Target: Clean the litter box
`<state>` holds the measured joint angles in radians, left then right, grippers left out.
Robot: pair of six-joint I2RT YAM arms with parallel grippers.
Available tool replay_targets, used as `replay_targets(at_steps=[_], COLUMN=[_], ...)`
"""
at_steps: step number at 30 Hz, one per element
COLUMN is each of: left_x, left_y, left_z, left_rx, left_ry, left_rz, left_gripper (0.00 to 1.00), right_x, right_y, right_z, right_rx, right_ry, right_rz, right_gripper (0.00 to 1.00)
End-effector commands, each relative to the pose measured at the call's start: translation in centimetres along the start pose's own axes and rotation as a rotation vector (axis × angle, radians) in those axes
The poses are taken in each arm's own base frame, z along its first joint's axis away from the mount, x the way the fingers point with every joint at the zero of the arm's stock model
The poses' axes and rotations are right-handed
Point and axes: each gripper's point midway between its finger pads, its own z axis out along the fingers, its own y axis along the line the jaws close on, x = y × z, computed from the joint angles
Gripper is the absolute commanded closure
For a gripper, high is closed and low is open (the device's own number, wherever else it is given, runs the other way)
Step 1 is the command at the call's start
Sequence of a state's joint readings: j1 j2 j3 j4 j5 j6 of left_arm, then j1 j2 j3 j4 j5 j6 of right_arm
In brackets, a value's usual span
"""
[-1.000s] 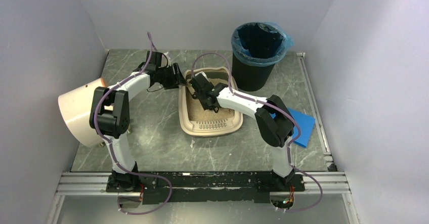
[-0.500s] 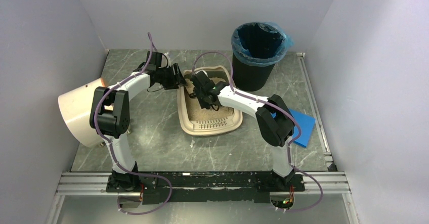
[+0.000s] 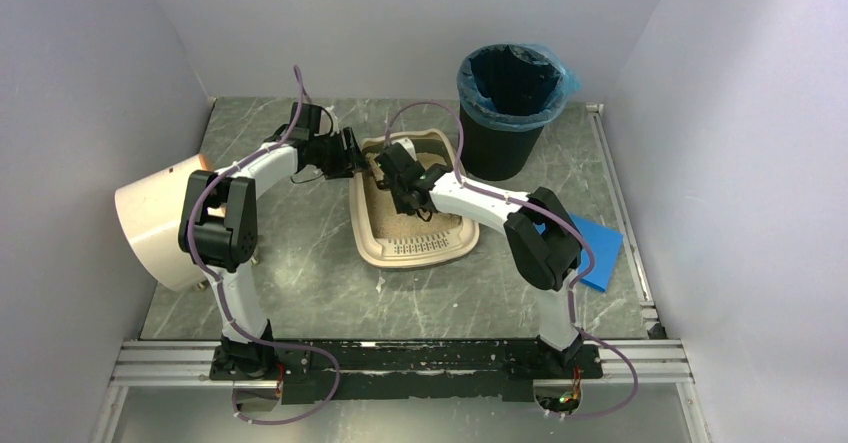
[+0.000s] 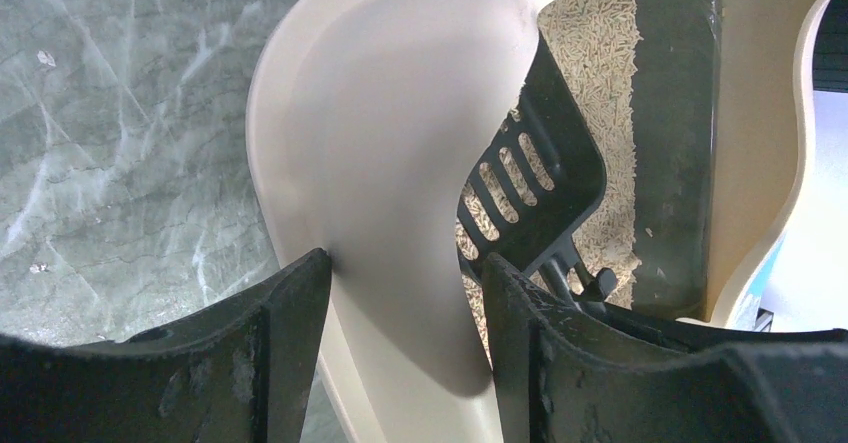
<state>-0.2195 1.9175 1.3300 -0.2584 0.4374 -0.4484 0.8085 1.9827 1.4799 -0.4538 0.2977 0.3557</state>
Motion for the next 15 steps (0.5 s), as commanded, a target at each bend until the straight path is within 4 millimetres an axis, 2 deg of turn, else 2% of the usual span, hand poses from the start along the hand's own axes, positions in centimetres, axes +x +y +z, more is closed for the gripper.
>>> replay_targets(at_steps=[1, 6, 9, 15], left_x=[0.3, 0.2, 0.0, -0.2], left_y=[-0.2, -0.3, -0.6, -0.7], left_z=[0.3, 0.2, 0.0, 0.0], left_rx=[0.008, 0.007, 0.016, 0.022], left_ry=[0.013, 0.007, -0.002, -0.008], left_rz=[0.014, 0.013, 0.014, 0.016], left_gripper=[0.39, 0.39, 0.39, 0.39], right_x=[-1.6, -0.2, 1.3, 1.7], right_y=[-1.0, 0.2, 0.9, 1.5], right_z=[-1.1, -0.9, -0.5, -0.5], right_rx=[0.042, -0.023, -0.062, -0.08], right_ry=[-0.052, 0.037, 0.121, 0.189], right_rz=[0.028, -0.043, -0.09, -0.137], right_gripper=[1.0, 1.0, 1.0, 1.0])
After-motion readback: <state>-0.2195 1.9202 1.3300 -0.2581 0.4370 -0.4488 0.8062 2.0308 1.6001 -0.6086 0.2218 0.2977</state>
